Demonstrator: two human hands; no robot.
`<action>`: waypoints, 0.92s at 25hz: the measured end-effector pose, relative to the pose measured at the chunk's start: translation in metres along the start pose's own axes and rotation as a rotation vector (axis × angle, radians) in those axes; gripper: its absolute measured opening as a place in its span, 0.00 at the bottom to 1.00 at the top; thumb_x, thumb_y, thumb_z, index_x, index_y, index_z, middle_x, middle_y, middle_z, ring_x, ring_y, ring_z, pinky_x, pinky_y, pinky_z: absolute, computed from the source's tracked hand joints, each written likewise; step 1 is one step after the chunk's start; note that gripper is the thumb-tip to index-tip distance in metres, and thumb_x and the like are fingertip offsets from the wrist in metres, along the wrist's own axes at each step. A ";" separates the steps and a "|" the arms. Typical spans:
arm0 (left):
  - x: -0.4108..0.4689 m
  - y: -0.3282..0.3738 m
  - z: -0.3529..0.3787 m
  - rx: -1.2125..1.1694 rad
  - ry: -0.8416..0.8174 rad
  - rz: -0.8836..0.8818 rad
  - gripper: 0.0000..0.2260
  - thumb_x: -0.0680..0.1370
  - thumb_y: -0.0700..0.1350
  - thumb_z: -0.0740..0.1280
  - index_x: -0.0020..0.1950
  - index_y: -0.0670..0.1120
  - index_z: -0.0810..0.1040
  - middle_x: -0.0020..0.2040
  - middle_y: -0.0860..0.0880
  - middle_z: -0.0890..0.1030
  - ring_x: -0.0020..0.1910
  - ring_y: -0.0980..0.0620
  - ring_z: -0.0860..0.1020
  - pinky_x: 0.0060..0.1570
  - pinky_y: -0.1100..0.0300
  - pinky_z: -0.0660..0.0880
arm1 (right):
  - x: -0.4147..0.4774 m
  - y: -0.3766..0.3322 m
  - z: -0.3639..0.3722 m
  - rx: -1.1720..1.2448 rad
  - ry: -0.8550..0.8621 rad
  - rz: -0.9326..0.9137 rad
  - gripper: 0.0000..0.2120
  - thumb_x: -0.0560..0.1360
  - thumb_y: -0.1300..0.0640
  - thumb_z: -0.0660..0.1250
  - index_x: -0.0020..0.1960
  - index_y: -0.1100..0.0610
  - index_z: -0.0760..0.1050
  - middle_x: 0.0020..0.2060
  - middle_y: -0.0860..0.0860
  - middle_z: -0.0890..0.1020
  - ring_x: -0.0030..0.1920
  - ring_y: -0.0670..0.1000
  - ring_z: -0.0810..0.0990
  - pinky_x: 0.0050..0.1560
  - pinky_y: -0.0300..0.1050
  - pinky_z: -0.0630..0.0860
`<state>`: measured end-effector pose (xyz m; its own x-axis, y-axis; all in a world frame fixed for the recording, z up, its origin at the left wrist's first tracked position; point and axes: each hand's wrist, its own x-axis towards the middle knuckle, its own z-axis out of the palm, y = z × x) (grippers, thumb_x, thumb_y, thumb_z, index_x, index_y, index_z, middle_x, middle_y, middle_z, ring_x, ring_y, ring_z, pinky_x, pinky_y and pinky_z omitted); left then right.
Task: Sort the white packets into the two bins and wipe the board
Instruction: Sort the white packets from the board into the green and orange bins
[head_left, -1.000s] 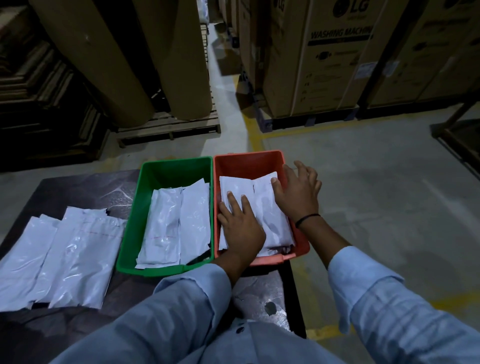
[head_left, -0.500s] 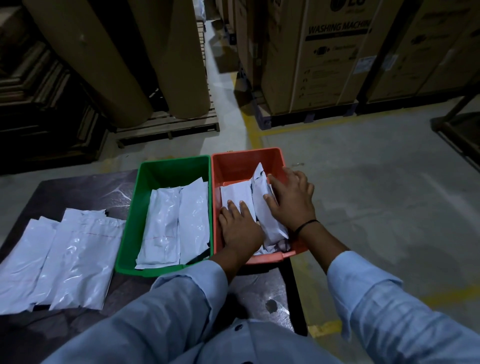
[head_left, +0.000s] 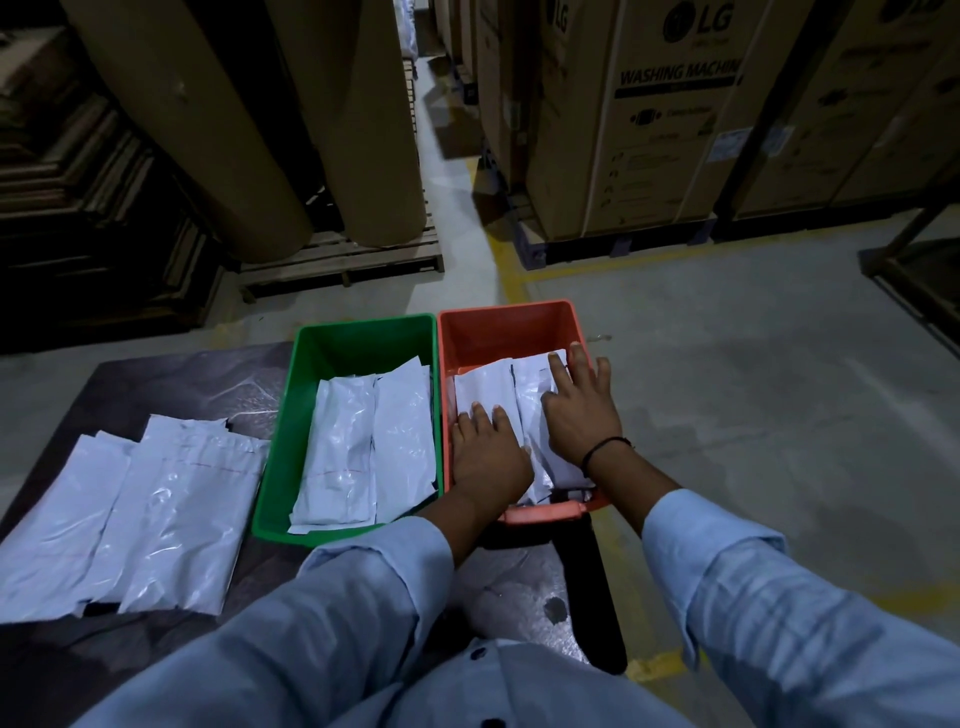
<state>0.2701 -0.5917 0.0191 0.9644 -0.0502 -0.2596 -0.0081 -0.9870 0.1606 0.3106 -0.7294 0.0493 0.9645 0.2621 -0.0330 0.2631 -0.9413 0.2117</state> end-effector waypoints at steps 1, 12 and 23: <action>0.001 -0.002 0.001 -0.016 0.000 0.003 0.34 0.83 0.59 0.56 0.83 0.43 0.50 0.82 0.36 0.50 0.80 0.33 0.51 0.80 0.40 0.48 | 0.000 0.000 -0.002 0.006 -0.001 0.008 0.11 0.76 0.57 0.61 0.54 0.51 0.80 0.79 0.58 0.56 0.78 0.68 0.46 0.73 0.70 0.46; -0.030 -0.063 -0.065 -0.151 0.472 0.127 0.25 0.79 0.49 0.57 0.75 0.43 0.70 0.75 0.38 0.71 0.74 0.37 0.67 0.76 0.44 0.62 | 0.016 -0.073 -0.041 0.381 0.307 0.039 0.27 0.70 0.51 0.62 0.68 0.55 0.75 0.69 0.61 0.73 0.70 0.68 0.66 0.69 0.65 0.64; -0.084 -0.290 -0.084 -0.158 0.469 -0.150 0.25 0.78 0.47 0.62 0.76 0.44 0.69 0.77 0.40 0.68 0.73 0.36 0.67 0.71 0.42 0.66 | 0.050 -0.258 -0.086 0.513 0.285 -0.015 0.26 0.74 0.56 0.67 0.71 0.54 0.72 0.71 0.59 0.71 0.72 0.65 0.64 0.69 0.63 0.63</action>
<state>0.2139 -0.2884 0.0739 0.9670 0.1995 0.1586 0.1441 -0.9412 0.3056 0.2886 -0.4548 0.0767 0.9345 0.2563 0.2471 0.3236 -0.9010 -0.2890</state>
